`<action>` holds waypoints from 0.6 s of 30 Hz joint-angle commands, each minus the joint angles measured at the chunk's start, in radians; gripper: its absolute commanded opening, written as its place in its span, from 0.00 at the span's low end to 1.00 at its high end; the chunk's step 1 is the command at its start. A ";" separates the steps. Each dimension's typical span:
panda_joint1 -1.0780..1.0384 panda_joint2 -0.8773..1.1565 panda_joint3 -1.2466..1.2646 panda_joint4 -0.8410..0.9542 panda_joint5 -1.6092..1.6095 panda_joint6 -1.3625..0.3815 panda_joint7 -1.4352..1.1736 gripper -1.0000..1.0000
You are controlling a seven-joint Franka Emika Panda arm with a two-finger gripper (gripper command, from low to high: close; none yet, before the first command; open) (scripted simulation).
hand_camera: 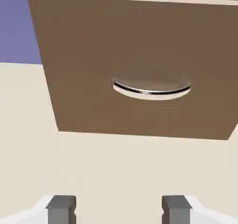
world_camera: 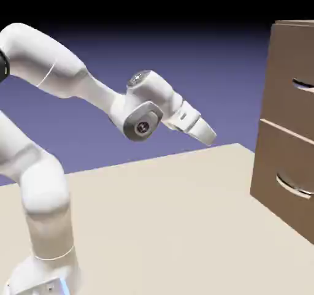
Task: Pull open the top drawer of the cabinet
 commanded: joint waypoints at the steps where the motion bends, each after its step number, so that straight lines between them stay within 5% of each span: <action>1: -0.019 0.017 0.021 0.017 -0.044 -0.002 -0.035 0.50; 18: -0.347 0.310 0.376 0.311 -0.783 -0.044 -0.636 0.50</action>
